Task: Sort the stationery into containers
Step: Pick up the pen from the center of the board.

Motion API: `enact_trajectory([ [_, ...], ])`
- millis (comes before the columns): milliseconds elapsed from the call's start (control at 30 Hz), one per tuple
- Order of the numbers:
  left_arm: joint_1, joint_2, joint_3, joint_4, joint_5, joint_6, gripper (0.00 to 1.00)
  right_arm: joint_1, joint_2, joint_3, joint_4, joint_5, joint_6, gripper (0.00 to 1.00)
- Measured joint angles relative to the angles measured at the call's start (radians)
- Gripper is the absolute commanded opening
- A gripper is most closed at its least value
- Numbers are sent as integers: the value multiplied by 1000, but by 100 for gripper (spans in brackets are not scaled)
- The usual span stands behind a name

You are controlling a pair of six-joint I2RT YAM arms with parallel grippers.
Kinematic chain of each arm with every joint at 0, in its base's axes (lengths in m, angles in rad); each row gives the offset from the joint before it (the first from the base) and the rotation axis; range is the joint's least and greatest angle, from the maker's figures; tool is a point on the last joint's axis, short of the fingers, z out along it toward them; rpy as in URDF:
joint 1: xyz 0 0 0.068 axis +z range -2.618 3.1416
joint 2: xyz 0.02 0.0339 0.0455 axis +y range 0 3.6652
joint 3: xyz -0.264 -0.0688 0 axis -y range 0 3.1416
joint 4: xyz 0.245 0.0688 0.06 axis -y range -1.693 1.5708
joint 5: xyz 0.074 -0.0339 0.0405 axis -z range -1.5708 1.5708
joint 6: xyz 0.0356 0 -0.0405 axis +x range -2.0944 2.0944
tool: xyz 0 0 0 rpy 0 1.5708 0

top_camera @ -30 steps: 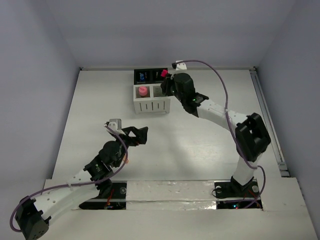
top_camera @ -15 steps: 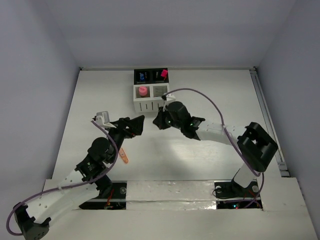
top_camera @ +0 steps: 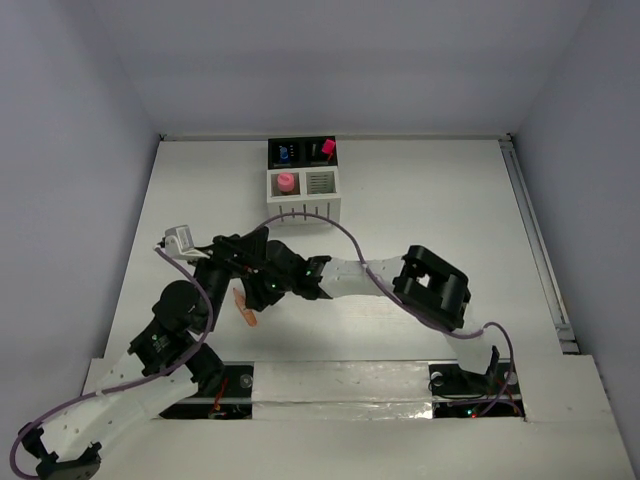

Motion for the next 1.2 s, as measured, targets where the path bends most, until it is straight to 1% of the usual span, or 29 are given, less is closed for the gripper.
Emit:
enact_trajectory([
  [33,0,-4,0,-7,-2,0,96,2,8,19,-18,2,-2,56],
  [167,0,-14,0,-31,-3,0,96,1,52,104,-65,16,-12,56],
  [267,0,-27,0,-41,-4,0,96,-1,113,191,-96,26,-18,53],
  [400,0,-51,0,-47,-6,0,96,3,203,301,-132,40,-24,47],
  [533,0,-68,0,-50,-9,0,96,10,247,378,-163,56,-34,46],
  [600,0,-72,0,-50,-11,0,96,12,250,385,-170,66,-37,46],
  [667,0,-73,0,-50,-11,0,96,14,250,384,-173,94,-40,40],
  [700,0,-73,0,-50,-11,0,96,15,249,382,-174,113,-41,34],
  [733,0,-72,-1,-49,-11,0,96,16,246,376,-174,140,-43,32],
  [800,0,-69,-2,-48,-9,0,96,16,232,355,-179,201,-45,31],
  [833,0,-66,-3,-48,-8,0,96,12,220,339,-180,225,-46,32],
  [900,0,-58,-6,-47,-5,0,96,5,181,282,-181,257,-47,40],
  [933,0,-55,-7,-47,-3,0,96,-4,154,245,-182,269,-51,52],
  [967,0,-52,-9,-47,-3,0,96,-16,126,204,-180,276,-55,59],
  [1033,0,-48,-9,-47,-2,0,96,-38,80,143,-182,280,-72,68],
  [1100,0,-48,-9,-42,-2,0,96,-60,49,113,-184,280,-79,71],
  [1133,0,-48,-9,-40,-2,0,96,-69,39,108,-185,280,-80,75],
  [1200,0,-44,-9,-34,-2,0,96,-77,16,95,-182,274,-79,77],
])
